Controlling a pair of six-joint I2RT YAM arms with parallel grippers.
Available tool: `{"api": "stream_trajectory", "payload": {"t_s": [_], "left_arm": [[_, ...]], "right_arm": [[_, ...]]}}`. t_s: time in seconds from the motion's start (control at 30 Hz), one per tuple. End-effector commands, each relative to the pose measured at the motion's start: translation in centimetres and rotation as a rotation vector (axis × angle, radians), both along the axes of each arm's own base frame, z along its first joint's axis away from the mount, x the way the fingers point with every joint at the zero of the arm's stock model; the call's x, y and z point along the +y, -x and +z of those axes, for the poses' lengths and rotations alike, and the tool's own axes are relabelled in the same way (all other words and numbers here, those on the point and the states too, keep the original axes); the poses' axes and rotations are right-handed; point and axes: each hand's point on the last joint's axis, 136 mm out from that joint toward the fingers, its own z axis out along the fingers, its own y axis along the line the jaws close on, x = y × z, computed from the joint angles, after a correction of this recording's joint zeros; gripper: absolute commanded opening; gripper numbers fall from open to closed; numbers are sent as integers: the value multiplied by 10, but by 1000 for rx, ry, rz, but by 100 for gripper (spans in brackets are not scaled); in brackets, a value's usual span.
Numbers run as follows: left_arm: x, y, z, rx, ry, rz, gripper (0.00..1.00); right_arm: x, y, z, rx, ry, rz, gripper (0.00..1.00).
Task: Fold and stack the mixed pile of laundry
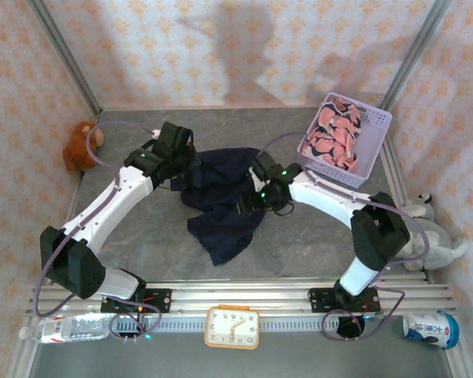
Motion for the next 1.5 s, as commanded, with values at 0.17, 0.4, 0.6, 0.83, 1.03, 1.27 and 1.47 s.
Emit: {"api": "stream_trajectory", "payload": {"t_s": [0.17, 0.4, 0.6, 0.83, 1.03, 1.27, 1.47], "left_arm": [[29, 8, -18, 27, -22, 125, 0], [42, 14, -32, 53, -31, 176, 0], [59, 19, -28, 43, -47, 214, 0], [71, 9, 13, -48, 23, 218, 0], [73, -16, 104, -219, 109, 159, 0], [92, -17, 251, -503, 129, 133, 0], [113, -2, 232, -503, 74, 198, 0]], "right_arm": [[45, 43, -18, 30, 55, 240, 74], [40, 58, -40, 46, 194, 310, 32], [-2, 36, -22, -44, 271, 187, 0], [-63, -28, 61, -188, 104, -136, 0], [-77, -91, 175, -357, -133, -254, 0], [-106, -117, 327, -676, -247, -298, 0], [-114, -107, 314, -674, -251, -304, 0]]}}
